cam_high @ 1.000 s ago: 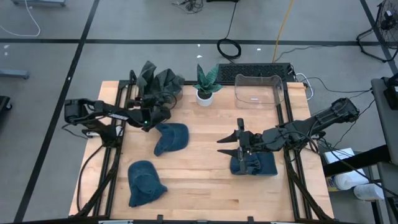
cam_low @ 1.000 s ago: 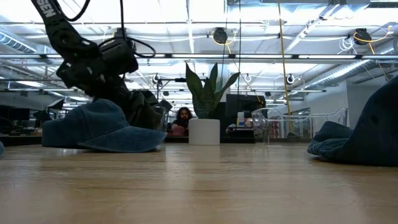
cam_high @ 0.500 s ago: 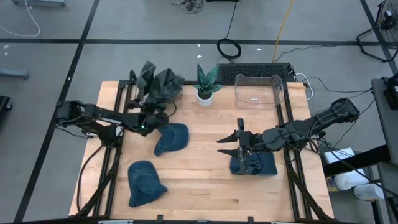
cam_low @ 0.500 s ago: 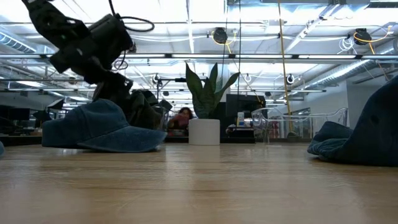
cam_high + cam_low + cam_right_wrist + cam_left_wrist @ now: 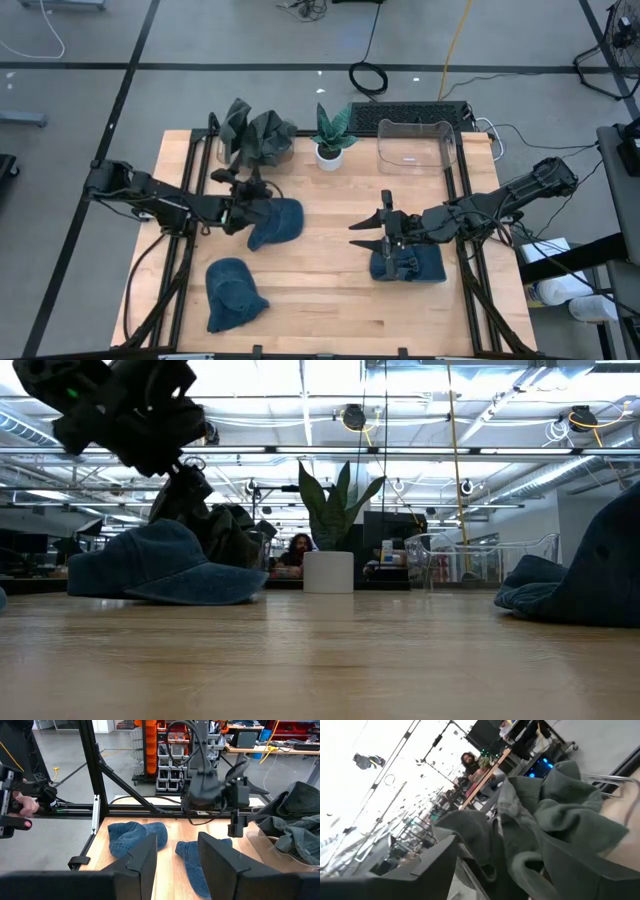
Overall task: Pick & Place hat
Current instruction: Put the green cap into the left transparent bin
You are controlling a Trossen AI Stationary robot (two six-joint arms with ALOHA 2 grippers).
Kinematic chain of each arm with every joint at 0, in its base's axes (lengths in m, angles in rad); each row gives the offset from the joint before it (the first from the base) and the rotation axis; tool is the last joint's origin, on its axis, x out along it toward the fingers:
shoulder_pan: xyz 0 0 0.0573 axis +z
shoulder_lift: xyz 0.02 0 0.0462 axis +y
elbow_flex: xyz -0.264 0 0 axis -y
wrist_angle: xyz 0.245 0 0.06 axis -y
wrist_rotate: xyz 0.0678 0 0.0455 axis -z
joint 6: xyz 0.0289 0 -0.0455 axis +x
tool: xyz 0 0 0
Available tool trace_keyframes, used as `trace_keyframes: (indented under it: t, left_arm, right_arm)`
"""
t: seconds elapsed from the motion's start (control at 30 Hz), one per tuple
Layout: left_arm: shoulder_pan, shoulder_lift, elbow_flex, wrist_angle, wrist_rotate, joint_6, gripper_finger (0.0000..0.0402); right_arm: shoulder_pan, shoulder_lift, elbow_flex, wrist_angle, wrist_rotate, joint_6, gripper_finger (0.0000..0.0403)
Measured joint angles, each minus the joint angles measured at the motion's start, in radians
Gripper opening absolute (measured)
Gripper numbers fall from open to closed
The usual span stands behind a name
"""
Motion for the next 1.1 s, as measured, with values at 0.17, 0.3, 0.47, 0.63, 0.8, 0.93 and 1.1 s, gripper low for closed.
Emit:
trace_keyframes:
  t: [0.17,0.3,0.47,0.63,0.8,0.93,1.1]
  left_arm:
    - [0.052,0.000,0.002,0.220,-0.006,0.296,0.0269]
    - [0.098,0.000,0.026,0.324,-0.006,0.471,0.0256]
    - [0.164,0.000,0.084,0.419,-0.005,0.637,0.0252]
    - [0.243,-0.019,0.152,0.434,-0.005,0.708,0.0261]
    - [0.326,-0.053,0.185,0.428,0.000,0.724,0.0264]
    - [0.410,-0.096,0.188,0.423,0.026,0.786,0.0246]
    - [0.522,-0.158,0.190,0.402,0.070,0.834,0.0218]
  right_arm:
    - [0.000,0.000,0.000,0.000,0.000,0.000,0.0130]
    - [0.000,0.000,0.000,0.000,0.000,0.000,0.0130]
    - [0.000,0.000,0.000,0.000,0.000,0.000,0.0130]
    - [0.000,0.000,0.000,0.000,0.000,0.000,0.0130]
    - [0.000,0.000,0.000,0.000,0.000,0.000,0.0130]
    - [0.000,0.000,0.000,0.000,0.000,0.000,0.0130]
    - [0.000,0.000,0.000,0.000,0.000,0.000,0.0130]
